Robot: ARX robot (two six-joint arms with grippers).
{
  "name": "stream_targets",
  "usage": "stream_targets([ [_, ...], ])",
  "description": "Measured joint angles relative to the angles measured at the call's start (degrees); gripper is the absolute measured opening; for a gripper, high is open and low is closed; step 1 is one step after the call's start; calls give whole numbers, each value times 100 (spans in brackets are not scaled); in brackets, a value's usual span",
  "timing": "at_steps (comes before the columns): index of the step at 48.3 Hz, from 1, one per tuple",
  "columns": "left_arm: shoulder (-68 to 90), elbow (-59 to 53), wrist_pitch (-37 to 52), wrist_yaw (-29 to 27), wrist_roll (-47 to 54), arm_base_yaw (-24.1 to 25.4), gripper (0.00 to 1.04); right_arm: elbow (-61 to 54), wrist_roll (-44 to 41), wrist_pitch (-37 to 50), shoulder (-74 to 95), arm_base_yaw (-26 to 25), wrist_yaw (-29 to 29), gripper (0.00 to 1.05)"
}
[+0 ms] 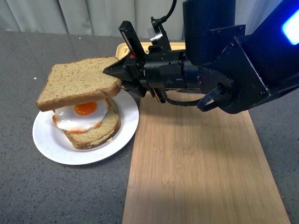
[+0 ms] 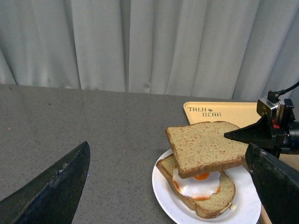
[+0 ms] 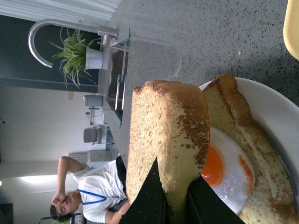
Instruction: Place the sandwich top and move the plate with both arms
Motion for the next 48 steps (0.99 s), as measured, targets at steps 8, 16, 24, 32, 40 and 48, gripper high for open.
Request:
stream_targets([
  [8,0,0,0,0,0,0,98,37,9,-153,92,72,33,3],
  [16,0,0,0,0,0,0,98,-26,-39,-407,122,76,46,24],
  [24,0,0,0,0,2,0,98,-407,-435,-761,-131,-35,216,51],
  [32,0,0,0,0,0,0,98,-1150,-1268,-935,-1025,-372,844,81],
  [40,0,0,0,0,0,0,98,-1733,-2260,-1303,-1858,-647,1950,96],
  [48,0,0,0,0,0,0,98,-2356,-3536,-1585,-2581,-922,3383,95],
])
